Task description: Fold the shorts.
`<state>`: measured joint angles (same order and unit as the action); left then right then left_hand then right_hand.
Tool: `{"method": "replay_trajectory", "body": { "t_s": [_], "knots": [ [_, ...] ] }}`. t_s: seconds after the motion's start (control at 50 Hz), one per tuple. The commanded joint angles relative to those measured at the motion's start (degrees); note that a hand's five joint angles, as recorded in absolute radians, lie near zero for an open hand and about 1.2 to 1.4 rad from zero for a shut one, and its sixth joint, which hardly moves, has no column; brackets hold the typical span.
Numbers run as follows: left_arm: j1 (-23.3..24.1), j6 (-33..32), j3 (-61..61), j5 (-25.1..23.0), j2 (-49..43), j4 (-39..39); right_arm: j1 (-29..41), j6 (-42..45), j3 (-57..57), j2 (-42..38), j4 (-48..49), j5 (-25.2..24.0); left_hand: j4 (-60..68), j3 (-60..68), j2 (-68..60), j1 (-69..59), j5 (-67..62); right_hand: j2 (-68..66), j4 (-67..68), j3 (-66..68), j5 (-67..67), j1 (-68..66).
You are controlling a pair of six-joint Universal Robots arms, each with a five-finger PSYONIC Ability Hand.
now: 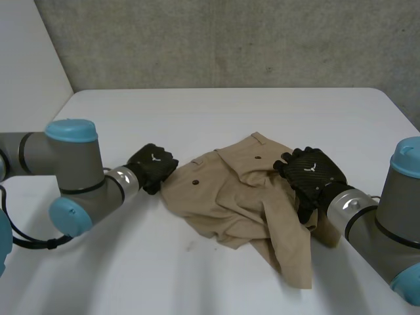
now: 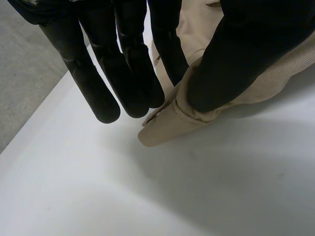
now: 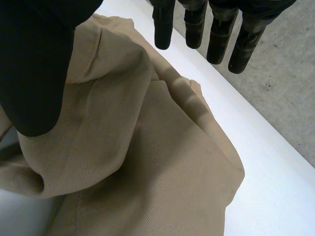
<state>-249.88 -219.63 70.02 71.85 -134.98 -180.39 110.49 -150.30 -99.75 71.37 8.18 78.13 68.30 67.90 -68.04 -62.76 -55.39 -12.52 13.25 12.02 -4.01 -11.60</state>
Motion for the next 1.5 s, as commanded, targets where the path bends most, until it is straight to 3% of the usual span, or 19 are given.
{"method": "replay_trajectory", "body": {
  "t_s": [0.02, 0.12, 0.22, 0.3, 0.4, 0.5, 0.58, 0.6, 0.74, 0.86, 1.02, 1.12, 1.16, 1.24, 1.32, 1.42, 1.5],
  "knots": [
    [-1.6, 1.3, -3.5, 7.4, 0.2, -0.3, 0.1, 0.0, 0.0, 0.1, 0.0, 0.0, 11.7, 12.1, -12.0, -17.2, -14.6, 2.5, -3.3, -2.0, 4.0, 1.6],
    [-3.2, 10.3, -4.0, 14.2, 4.1, -7.1, 0.2, 0.0, 0.0, 0.2, 0.0, 0.1, 11.7, 12.1, -12.0, -17.2, -14.6, 2.5, -3.3, -2.0, 4.0, 1.6],
    [-7.6, 20.9, -3.4, 20.1, 14.0, -17.2, 0.5, 0.0, -0.1, 0.3, 0.0, 0.2, 11.7, 12.1, -12.0, -17.2, -14.6, 2.5, -3.3, -2.0, 4.0, 1.6],
    [-9.2, 22.8, -3.9, 22.5, 18.5, -22.2, 0.6, -0.1, -0.1, 0.3, 0.0, 0.3, 11.7, 12.1, -12.0, -17.2, -14.6, 2.5, -3.3, -2.0, 4.0, 1.6],
    [-6.9, 24.2, -3.9, 22.9, 24.2, -27.8, 0.4, -0.1, -0.1, 0.3, 0.0, 0.4, 11.7, 12.1, -12.0, -17.2, -14.6, 2.5, -3.3, -2.0, 4.0, 1.6],
    [-0.5, 26.4, -3.8, 21.4, 26.8, -29.0, 0.0, -0.1, 0.1, 0.5, 0.0, 0.9, 11.7, 12.1, -12.0, -17.2, -14.6, 2.5, -3.3, -2.0, 4.0, 1.6],
    [5.1, 26.6, -2.3, 16.6, 24.4, -29.1, -0.1, -0.1, 0.1, 0.8, 0.0, 1.0, 11.7, 12.1, -12.0, -17.2, -14.6, 2.5, -3.3, -2.0, 4.0, 1.6],
    [8.6, 26.6, -1.6, 14.0, 21.5, -29.1, -0.1, -0.1, 0.1, 0.9, 0.0, 1.0, 11.7, 12.1, -12.0, -17.2, -14.6, 2.5, -3.3, -2.0, 4.0, 1.6],
    [19.3, 26.4, -1.2, 7.7, 7.7, -28.7, -0.4, -0.1, 0.3, 1.8, 0.1, 1.6, 11.7, 12.1, -12.0, -17.2, -14.6, 2.5, -3.3, -2.0, 4.0, 1.6],
    [23.8, 26.7, -1.1, 3.1, -0.2, -28.2, -2.6, -0.2, 1.0, 2.4, 0.1, 4.2, 11.7, 12.1, -12.0, -17.2, -14.6, 2.5, -3.3, -2.0, 4.0, 1.6],
    [28.5, 26.5, -0.8, -2.7, -4.9, -26.3, -5.5, -0.3, 2.5, 2.5, 1.5, 11.9, 11.7, 12.1, -12.0, -17.2, -14.6, 2.5, -3.3, -2.0, 4.0, 1.6],
    [28.4, 26.1, -0.4, -1.4, -3.4, -26.0, -5.8, -0.2, 2.7, 2.6, 1.5, 11.6, -18.7, -18.3, 18.4, 13.1, 15.8, 2.5, -3.3, -2.0, 4.0, 1.6],
    [28.2, 26.1, -0.4, 0.0, -2.0, -25.9, -5.9, -0.2, 2.9, 2.6, 1.6, 11.4, -23.1, -22.7, 22.8, 17.5, 20.2, 2.5, -3.3, -2.0, 4.0, 1.6],
    [25.7, 26.0, 1.1, 5.9, 2.4, -25.2, -5.8, 0.0, 2.9, 2.7, 1.4, 9.3, -27.3, -26.9, 27.0, 21.8, 24.4, 2.5, -3.3, -2.0, 4.0, 1.6],
    [21.3, 26.1, 4.8, 12.3, 9.0, -21.9, -5.8, 0.8, 2.0, 3.0, 0.6, 4.1, -31.3, -30.9, 31.1, 25.8, 28.4, 2.5, -3.3, -2.0, 4.0, 1.6],
    [15.9, 26.2, 11.6, 17.0, 17.1, -13.9, -5.8, 2.4, 0.8, 5.3, -6.0, -7.4, -34.2, -33.8, 34.0, 28.7, 31.3, 2.5, -3.3, -2.0, 4.0, 1.6],
    [12.2, 26.7, 17.3, 17.6, 22.2, -7.3, -5.7, 4.7, 0.7, 5.8, -13.7, -15.2, -32.2, -31.8, 31.9, 26.7, 29.3, 2.5, -3.3, -2.0, 4.0, 1.6]
  ]
}}
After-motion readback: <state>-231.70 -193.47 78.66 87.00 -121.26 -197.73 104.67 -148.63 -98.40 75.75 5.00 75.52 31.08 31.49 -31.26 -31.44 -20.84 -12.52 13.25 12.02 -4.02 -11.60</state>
